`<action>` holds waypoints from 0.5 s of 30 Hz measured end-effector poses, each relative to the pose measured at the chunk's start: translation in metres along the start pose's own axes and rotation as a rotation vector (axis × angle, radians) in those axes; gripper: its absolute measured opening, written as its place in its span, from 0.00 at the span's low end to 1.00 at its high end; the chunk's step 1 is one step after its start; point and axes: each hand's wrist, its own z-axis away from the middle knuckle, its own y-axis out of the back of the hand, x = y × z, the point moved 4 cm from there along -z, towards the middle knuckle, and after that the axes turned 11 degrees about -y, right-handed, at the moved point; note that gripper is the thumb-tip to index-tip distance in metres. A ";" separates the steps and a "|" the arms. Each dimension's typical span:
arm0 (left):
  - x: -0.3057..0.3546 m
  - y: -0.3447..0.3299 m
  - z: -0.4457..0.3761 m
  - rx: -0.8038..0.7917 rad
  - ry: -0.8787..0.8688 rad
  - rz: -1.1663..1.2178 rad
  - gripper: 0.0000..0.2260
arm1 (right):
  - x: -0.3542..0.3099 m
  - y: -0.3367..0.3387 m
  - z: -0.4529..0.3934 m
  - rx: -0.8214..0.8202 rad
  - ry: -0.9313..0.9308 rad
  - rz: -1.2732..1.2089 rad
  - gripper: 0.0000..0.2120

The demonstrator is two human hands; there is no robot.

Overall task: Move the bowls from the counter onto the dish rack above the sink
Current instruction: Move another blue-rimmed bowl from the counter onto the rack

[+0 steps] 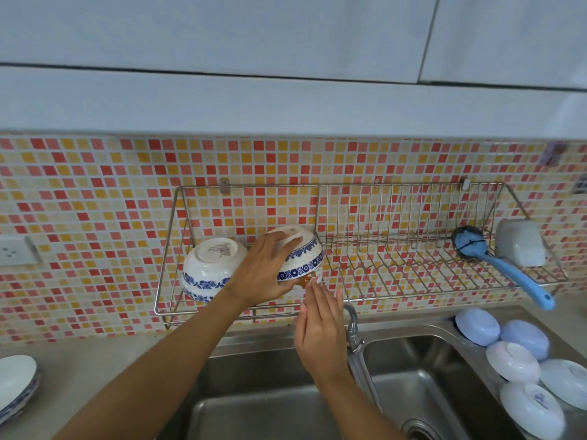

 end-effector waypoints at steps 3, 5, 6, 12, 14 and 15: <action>-0.001 0.000 0.001 -0.029 -0.001 0.009 0.41 | 0.000 0.000 0.000 -0.002 -0.004 -0.002 0.19; -0.001 -0.001 0.001 -0.055 -0.006 0.017 0.44 | 0.001 0.001 0.000 -0.005 0.000 -0.005 0.18; -0.001 -0.002 0.001 -0.065 -0.010 0.021 0.44 | 0.001 0.001 0.000 -0.007 0.002 -0.008 0.18; -0.002 -0.006 0.001 -0.089 -0.027 0.071 0.43 | 0.001 0.003 0.000 -0.009 0.002 -0.022 0.18; -0.004 -0.011 0.002 -0.123 -0.051 0.043 0.43 | 0.001 0.003 0.000 -0.001 0.004 -0.029 0.18; -0.004 -0.012 0.002 -0.135 -0.065 0.025 0.43 | 0.001 0.003 -0.001 0.000 0.006 -0.034 0.19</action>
